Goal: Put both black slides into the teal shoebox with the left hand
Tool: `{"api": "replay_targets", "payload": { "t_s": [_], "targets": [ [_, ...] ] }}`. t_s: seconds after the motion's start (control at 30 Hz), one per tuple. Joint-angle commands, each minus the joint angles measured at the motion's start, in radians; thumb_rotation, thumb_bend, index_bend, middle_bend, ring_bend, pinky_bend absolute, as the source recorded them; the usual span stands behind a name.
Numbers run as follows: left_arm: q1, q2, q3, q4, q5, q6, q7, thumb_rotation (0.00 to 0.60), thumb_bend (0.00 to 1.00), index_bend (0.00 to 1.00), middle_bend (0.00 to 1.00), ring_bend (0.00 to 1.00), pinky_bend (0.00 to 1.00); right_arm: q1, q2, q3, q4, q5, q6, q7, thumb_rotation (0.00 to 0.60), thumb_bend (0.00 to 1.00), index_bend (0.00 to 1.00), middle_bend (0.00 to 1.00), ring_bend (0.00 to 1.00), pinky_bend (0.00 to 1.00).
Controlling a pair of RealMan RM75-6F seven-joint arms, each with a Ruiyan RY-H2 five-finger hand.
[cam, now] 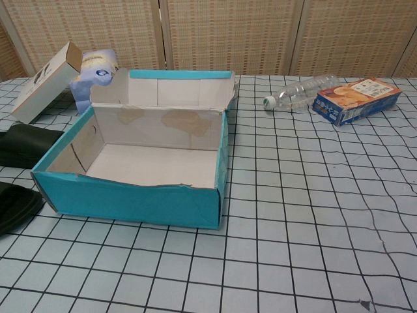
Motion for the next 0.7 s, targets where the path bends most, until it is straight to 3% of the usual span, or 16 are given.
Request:
{"api": "replay_targets", "payload": {
  "t_s": [0.03, 0.2, 0.27, 0.3, 0.37, 0.43, 0.7],
  "targets": [
    [-0.001, -0.001, 0.004, -0.003, -0.006, -0.016, 0.009, 0.6, 0.4, 0.0, 0.0, 0.0, 0.1, 0.001, 0.0, 0.001, 0.001, 0.0, -0.002, 0.0, 0.528, 0.15, 0.0, 0.0, 0.0, 0.0],
    [-0.035, 0.012, 0.016, -0.032, -0.035, -0.12, -0.011, 0.6, 0.39, 0.0, 0.0, 0.0, 0.11, -0.001, 0.001, -0.002, -0.001, -0.003, 0.0, 0.009, 0.528, 0.15, 0.0, 0.0, 0.0, 0.0],
    [-0.062, 0.028, 0.005, -0.048, -0.077, -0.195, 0.043, 0.598, 0.39, 0.0, 0.0, 0.0, 0.11, 0.001, 0.0, -0.003, -0.002, -0.005, -0.006, 0.006, 0.528, 0.15, 0.0, 0.0, 0.0, 0.0],
    [-0.072, 0.033, -0.005, -0.058, -0.097, -0.219, 0.08, 0.586, 0.39, 0.0, 0.0, 0.0, 0.11, 0.003, -0.001, -0.004, -0.001, -0.006, -0.009, 0.006, 0.528, 0.15, 0.0, 0.0, 0.0, 0.0],
    [-0.089, 0.043, -0.021, -0.089, -0.153, -0.274, 0.148, 0.489, 0.4, 0.0, 0.0, 0.0, 0.1, 0.007, -0.004, -0.004, -0.001, -0.009, -0.016, 0.005, 0.528, 0.15, 0.0, 0.0, 0.0, 0.0],
    [-0.111, 0.06, -0.032, -0.13, -0.213, -0.341, 0.191, 0.431, 0.4, 0.0, 0.0, 0.0, 0.1, 0.011, -0.007, -0.005, -0.003, -0.012, -0.023, -0.002, 0.529, 0.15, 0.0, 0.0, 0.0, 0.0],
    [-0.131, 0.053, -0.044, -0.152, -0.375, -0.422, 0.36, 0.419, 0.38, 0.0, 0.0, 0.0, 0.1, 0.012, -0.007, -0.019, -0.009, -0.043, -0.019, 0.002, 0.528, 0.15, 0.0, 0.0, 0.0, 0.0]
  ]
}}
